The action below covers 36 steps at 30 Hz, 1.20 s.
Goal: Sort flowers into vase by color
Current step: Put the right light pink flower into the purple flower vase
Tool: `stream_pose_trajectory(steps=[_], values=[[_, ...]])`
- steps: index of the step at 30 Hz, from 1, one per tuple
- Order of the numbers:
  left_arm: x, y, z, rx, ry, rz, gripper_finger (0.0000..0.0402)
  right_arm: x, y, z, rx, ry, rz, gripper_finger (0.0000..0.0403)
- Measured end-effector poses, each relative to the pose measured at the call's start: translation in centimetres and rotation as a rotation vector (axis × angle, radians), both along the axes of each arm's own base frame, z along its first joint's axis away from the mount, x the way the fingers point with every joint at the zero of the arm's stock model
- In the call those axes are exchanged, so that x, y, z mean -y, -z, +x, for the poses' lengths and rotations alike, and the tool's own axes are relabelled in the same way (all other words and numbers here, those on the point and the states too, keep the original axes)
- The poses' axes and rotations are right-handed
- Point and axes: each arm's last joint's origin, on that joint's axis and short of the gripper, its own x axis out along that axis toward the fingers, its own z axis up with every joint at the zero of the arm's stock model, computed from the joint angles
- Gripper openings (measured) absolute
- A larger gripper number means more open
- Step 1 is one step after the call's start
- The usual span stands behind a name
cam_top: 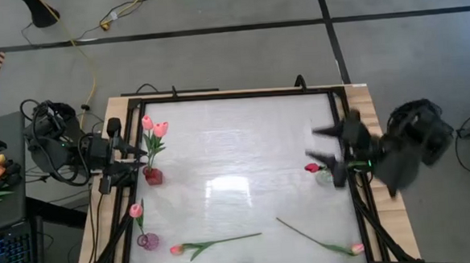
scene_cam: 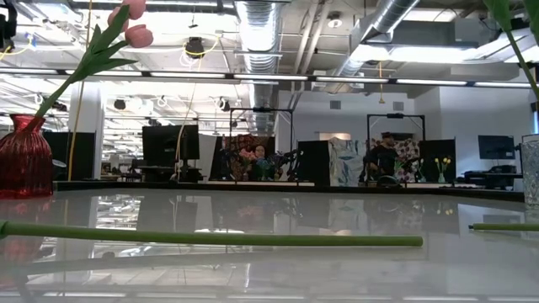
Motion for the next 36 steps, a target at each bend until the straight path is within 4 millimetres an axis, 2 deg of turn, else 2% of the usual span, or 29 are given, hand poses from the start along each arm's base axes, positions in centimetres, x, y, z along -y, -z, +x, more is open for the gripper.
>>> stream_pose_trajectory(steps=[3, 9, 17, 23, 27, 32, 36], values=[[0.0, 0.0, 0.0, 0.002, -0.006, -0.004, 0.0113, -2.5, 0.6, -0.3, -0.005, -0.077, 0.024, 0.0301], [0.0, 0.0, 0.0, 0.002, -0.013, -0.025, 0.0113, -7.2, 1.7, -2.6, 0.018, -0.203, 0.153, 0.0301], [-0.1, 0.0, 0.0, 0.008, -0.033, -0.035, 0.0113, -12.8, 3.7, -5.7, 0.067, -0.256, 0.317, 0.0301], [-0.1, 0.0, 0.0, 0.011, -0.043, -0.046, 0.0113, -16.7, 5.7, -6.9, 0.086, -0.26, 0.402, 0.0301], [-0.1, 0.0, 0.0, 0.011, -0.045, -0.051, 0.0113, -19.5, 7.4, -6.5, 0.09, -0.247, 0.455, 0.0301], [-0.1, 0.0, 0.0, 0.011, -0.046, -0.059, 0.0113, -22.8, 10.1, -4.7, 0.064, -0.226, 0.483, 0.0301], [-0.1, 0.0, 0.0, 0.009, -0.041, -0.061, 0.0113, -23.3, 10.9, -2.7, 0.049, -0.189, 0.514, 0.0301]])
